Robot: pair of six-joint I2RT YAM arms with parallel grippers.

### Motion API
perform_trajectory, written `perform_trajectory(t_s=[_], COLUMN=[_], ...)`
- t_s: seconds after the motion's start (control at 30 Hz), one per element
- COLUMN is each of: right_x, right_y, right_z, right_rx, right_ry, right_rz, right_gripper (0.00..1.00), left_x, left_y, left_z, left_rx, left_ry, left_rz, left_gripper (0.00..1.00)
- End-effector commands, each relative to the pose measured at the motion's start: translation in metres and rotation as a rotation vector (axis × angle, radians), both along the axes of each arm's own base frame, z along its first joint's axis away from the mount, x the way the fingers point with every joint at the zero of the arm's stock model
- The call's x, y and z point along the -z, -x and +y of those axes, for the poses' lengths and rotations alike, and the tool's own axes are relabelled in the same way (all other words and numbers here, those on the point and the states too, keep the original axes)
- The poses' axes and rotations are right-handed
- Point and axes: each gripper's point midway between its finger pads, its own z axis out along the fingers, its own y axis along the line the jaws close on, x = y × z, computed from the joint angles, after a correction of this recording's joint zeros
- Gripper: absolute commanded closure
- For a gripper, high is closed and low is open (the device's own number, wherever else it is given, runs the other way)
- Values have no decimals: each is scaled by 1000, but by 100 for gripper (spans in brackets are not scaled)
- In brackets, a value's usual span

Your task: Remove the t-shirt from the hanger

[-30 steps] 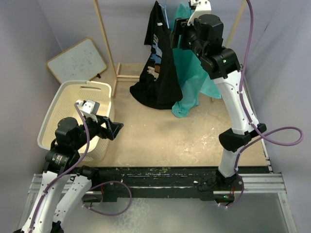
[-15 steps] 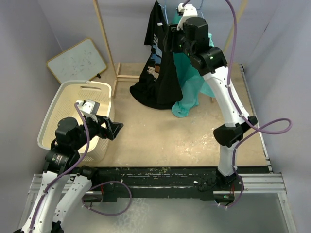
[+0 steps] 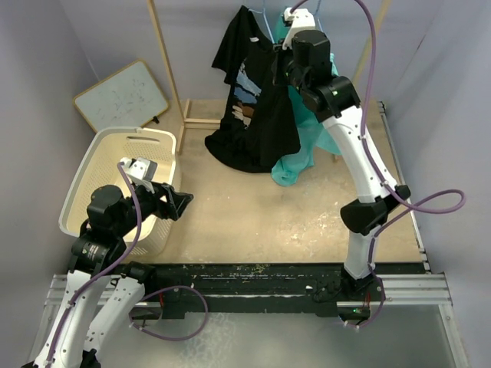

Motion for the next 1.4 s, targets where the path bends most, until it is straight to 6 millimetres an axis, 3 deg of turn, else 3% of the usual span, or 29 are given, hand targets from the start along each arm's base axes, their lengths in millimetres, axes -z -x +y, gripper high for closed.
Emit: perform_trajectory(t_s=[0.0, 0.2, 0.23, 0.37, 0.47, 0.53, 0.57, 0.6, 0.63, 0.8, 0.93, 1.1, 1.23, 1.37], right_x=[-104, -145, -148, -146, -126, -101, -78, -75, -51, -2, 17, 27, 39, 56], right_y=[30, 64, 68, 79, 92, 107, 113, 127, 135, 202, 262, 321, 343, 351], right_z=[-38, -56, -58, -58, -49, -42, -38, -37, -34, -30, -26, -25, -30, -36], right_rx=[82, 78, 76, 47, -26, -95, -130, -170, -204, -413, -608, -809, -855, -840], right_ry=[-91, -153, -158, -158, -163, -157, -143, -150, -136, -136, -160, -181, -189, -190], right_rz=[-272, -384, -391, -359, -289, -224, -174, -168, -118, -30, 4, 49, 79, 111], right_gripper=[100, 100, 100, 100, 100, 100, 100, 100, 100, 100, 100, 100, 100, 100], left_x=[-22, -25, -24, -24, -28, -31, -34, -36, -39, -54, -80, -131, -170, -203], left_y=[-3, -6, -6, -8, -6, -1, 1, 4, 7, 14, 15, 11, 8, 16], left_z=[2, 2, 2, 6, 6, 4, 3, 3, 2, -3, -13, -27, -33, -39], left_rx=[-13, -23, -30, -62, -58, -34, -23, -14, -3, 49, 115, 209, 248, 298], left_ry=[6, 27, 30, 42, 41, 41, 41, 43, 46, 63, 78, 69, 63, 80], left_rz=[-66, -70, -64, -45, -58, -82, -98, -114, -133, -238, -338, -460, -542, -615], left_gripper=[21, 9, 1, 1, 1, 1, 1, 1, 1, 1, 1, 1, 1, 1])
